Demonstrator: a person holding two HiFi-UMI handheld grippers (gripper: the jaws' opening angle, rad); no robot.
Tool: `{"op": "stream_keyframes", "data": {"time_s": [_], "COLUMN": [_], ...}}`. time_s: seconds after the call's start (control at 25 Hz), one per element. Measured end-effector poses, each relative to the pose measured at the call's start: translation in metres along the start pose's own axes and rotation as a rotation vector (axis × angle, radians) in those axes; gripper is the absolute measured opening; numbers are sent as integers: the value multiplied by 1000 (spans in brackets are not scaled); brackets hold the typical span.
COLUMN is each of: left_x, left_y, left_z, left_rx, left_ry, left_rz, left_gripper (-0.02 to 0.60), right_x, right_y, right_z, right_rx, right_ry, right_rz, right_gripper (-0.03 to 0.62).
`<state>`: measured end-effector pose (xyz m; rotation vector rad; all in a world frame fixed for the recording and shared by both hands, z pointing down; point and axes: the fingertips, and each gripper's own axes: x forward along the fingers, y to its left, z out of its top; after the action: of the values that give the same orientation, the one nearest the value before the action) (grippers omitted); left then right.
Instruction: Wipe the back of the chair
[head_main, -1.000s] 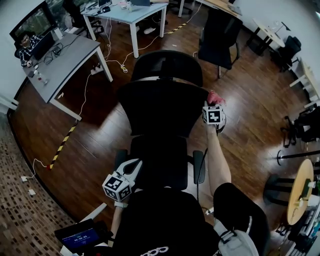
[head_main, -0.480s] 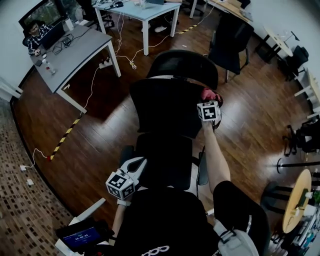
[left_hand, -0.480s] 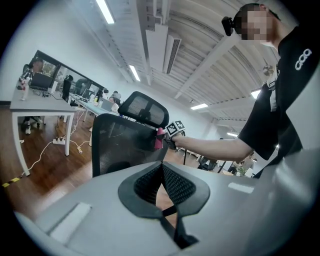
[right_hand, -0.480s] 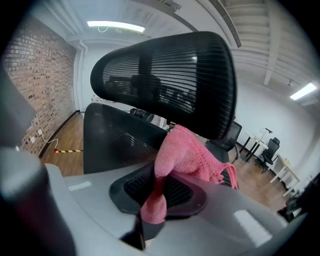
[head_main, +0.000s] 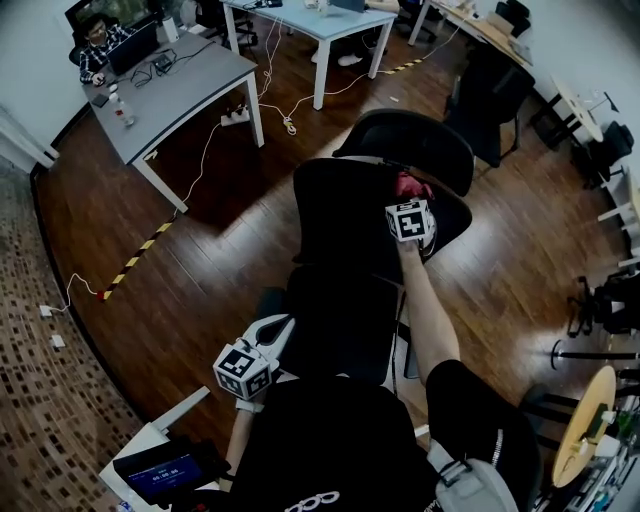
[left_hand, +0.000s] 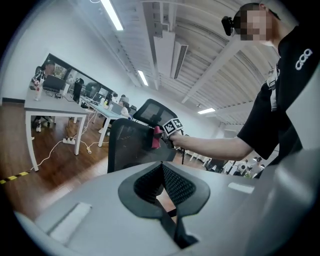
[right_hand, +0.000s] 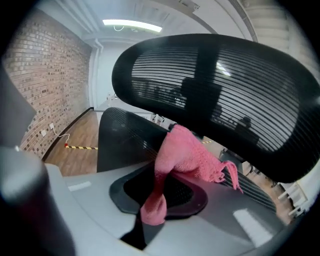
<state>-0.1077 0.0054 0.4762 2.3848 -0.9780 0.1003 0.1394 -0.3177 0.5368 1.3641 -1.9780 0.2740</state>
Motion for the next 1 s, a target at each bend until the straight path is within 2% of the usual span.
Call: {"op": "stream_keyframes", "data": {"time_s": [0.64,1.0], "left_x": [-60,-80], "left_y": [59,81], "left_z": [2,-6], "left_rx": [-30,-44], "left_ry": [-27,-34], "left_rz": [84,109], "left_gripper": [-15,-15], "right_x": [53,72], "right_y": [153,209], "right_z": [82,102], "right_rx": [-120,-147], "right_ry": [-51,-70], "right_rz": [173,226], "right_gripper": [46,46]}}
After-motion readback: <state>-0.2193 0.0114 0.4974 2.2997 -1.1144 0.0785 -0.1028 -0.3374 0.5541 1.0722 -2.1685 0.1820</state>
